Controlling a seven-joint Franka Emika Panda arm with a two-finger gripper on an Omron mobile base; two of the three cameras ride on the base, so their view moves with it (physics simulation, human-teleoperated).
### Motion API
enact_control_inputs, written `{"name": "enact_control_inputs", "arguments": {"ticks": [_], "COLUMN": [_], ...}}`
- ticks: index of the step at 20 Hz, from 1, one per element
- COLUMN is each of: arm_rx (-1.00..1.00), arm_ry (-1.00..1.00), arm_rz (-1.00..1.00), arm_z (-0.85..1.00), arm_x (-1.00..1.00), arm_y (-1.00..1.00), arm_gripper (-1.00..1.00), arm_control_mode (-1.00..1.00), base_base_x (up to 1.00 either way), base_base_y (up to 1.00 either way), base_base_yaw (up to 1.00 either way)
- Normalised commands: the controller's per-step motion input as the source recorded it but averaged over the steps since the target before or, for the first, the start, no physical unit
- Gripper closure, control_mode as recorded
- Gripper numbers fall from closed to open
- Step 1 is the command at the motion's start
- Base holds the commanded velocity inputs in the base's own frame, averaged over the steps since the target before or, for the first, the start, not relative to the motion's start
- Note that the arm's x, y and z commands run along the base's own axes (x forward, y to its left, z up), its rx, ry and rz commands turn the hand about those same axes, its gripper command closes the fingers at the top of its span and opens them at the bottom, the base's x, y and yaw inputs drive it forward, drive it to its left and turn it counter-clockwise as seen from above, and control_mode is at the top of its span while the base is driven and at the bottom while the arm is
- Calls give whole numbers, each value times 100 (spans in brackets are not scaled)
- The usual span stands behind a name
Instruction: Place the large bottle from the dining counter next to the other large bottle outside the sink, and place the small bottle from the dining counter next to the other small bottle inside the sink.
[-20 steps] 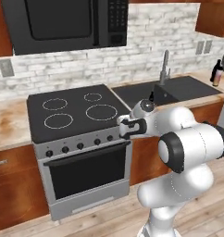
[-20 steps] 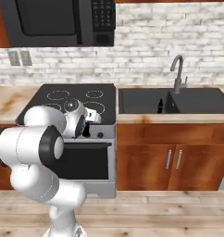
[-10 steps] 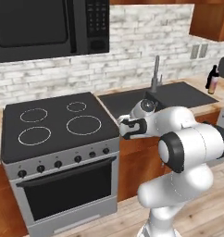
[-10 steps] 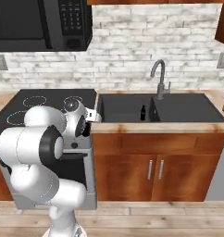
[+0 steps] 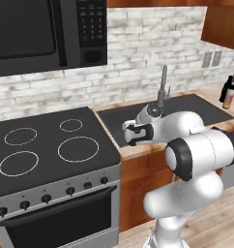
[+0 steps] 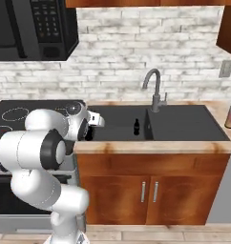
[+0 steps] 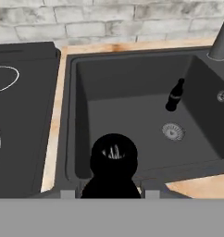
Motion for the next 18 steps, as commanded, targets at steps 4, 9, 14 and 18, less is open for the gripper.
{"name": "enact_control_inputs", "arguments": {"ticks": [4, 9, 14, 18], "arm_rx": [0, 0, 0, 0], "arm_ry": [0, 0, 0, 0], "arm_rz": [0, 0, 0, 0], "arm_z": [0, 0, 0, 0], "arm_x": [0, 0, 0, 0], "arm_y": [0, 0, 0, 0], "arm_gripper": [100, 100, 100, 100], "arm_control_mode": [100, 100, 100, 100], "base_base_x": [61, 35, 5, 6], "base_base_y": [-33, -33, -30, -29], "base_base_yaw": [0, 0, 0, 0]}}
